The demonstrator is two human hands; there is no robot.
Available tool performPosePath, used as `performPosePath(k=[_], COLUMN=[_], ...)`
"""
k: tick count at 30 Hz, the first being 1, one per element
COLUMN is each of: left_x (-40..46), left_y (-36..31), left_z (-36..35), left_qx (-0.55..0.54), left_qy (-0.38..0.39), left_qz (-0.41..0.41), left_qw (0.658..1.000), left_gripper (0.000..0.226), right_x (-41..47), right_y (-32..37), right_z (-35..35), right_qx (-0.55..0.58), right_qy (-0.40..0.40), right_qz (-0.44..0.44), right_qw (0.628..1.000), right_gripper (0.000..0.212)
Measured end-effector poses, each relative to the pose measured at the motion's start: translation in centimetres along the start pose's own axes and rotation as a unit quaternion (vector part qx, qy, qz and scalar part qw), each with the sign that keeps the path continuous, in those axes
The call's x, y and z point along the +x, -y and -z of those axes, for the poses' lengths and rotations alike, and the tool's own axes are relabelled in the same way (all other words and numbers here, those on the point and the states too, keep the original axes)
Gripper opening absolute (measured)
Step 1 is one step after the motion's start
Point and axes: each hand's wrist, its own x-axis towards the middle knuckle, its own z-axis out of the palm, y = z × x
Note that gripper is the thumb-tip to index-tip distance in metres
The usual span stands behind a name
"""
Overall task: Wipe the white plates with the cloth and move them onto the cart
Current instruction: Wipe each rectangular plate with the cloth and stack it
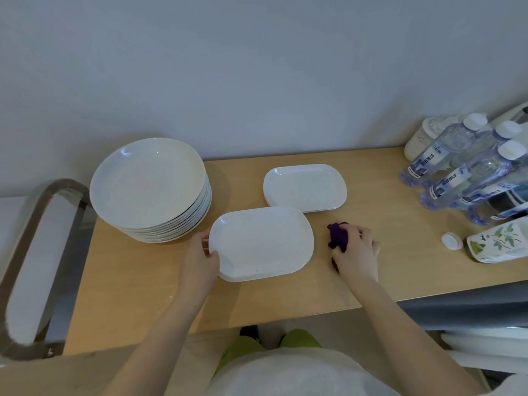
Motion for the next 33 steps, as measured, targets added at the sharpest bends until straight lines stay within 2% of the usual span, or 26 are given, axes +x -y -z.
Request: performPosePath(k=[3,7,10,14,18,21,25,27,30,33], left_x=[0.4,0.4,0.2,0.1,-0.1,-0.5,-0.6,-0.5,-0.6,-0.7], left_y=[0.2,0.5,0.6,0.6,0.4,0.6,0.8,1.0,1.1,0.9], left_z=[-0.1,-0.3,-0.4,-0.4,-0.4,-0.2,-0.3,-0.4,-0.4,-0.3], left_qx=[-0.001,-0.007,-0.015,-0.022,-0.045,-0.064,-0.062,-0.073,-0.088,-0.103], left_qy=[0.013,0.014,0.006,0.0,-0.013,-0.022,-0.024,-0.029,-0.031,-0.025], left_qz=[0.004,0.006,0.001,-0.015,-0.038,-0.052,-0.059,-0.054,-0.049,-0.06], left_qw=[1.0,1.0,1.0,1.0,0.998,0.996,0.996,0.995,0.994,0.993], left_gripper=[0.042,0.043,0.041,0.038,0.031,0.039,0.035,0.035,0.035,0.038], right_x=[0.6,-1.2,-3.4,-5.9,-8.2,-8.9,-7.7,-6.7,-5.5,-4.1], right_y=[1.1,4.9,8.7,12.8,14.6,14.4,12.2,10.7,8.2,7.1], right_z=[1.9,3.8,3.7,0.5,-3.5,-4.7,-4.4,-3.3,-1.8,-1.6], right_qx=[0.13,0.171,0.205,0.11,0.037,-0.027,-0.1,-0.123,-0.147,-0.157], right_qy=[-0.016,-0.057,-0.039,0.055,0.128,0.104,0.066,0.045,-0.03,-0.056], right_qz=[-0.018,0.088,0.187,0.28,0.305,0.333,0.373,0.361,0.336,0.309], right_qw=[0.991,0.98,0.96,0.952,0.943,0.937,0.92,0.923,0.93,0.936], right_gripper=[0.042,0.041,0.042,0.045,0.044,0.042,0.039,0.036,0.038,0.039])
